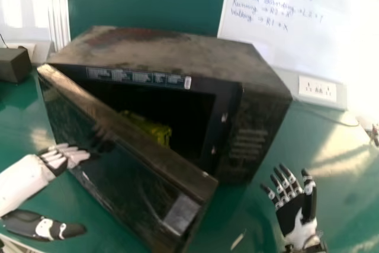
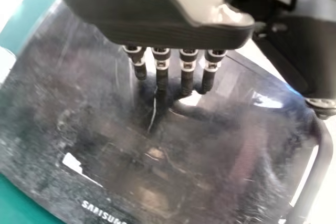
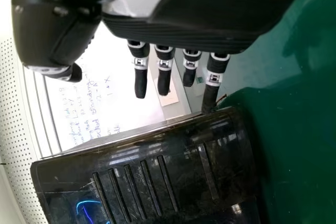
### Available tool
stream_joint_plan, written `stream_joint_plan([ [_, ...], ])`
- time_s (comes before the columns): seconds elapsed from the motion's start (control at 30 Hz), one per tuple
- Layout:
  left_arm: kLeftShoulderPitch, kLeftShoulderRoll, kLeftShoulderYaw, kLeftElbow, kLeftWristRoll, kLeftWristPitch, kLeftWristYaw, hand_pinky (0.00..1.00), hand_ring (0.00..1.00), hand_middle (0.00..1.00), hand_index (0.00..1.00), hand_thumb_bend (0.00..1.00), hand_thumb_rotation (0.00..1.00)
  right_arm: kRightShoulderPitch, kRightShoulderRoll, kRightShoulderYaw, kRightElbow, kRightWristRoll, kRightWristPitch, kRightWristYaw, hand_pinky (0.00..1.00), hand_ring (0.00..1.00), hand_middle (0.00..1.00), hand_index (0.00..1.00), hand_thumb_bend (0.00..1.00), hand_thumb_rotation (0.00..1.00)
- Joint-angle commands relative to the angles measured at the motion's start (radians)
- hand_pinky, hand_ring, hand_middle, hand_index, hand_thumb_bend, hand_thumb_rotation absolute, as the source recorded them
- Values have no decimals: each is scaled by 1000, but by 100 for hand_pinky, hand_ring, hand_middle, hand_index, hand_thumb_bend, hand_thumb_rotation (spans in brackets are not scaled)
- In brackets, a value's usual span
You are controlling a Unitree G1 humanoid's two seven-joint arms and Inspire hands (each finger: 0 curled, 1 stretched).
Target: Put biscuit inside oven
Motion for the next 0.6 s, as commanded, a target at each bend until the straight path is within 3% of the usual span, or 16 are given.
stream_joint_plan([
  [0.0, -59, 29, -55, 40, 18, 7, -10, 100, 100, 100, 99, 91, 81, 1, 7, 1, 3, -1, -13, 5, 78, 90, 94, 88, 63, 91],
  [0.3, -259, 96, -209, 106, 48, 127, -35, 100, 100, 100, 97, 89, 81, 2, 9, 5, -3, -8, -12, 2, 84, 93, 97, 91, 66, 96],
  [0.57, -445, 97, -337, 256, 90, 110, -35, 100, 99, 100, 97, 89, 82, 2, 10, 9, -4, -10, -14, 1, 79, 92, 97, 92, 64, 98],
])
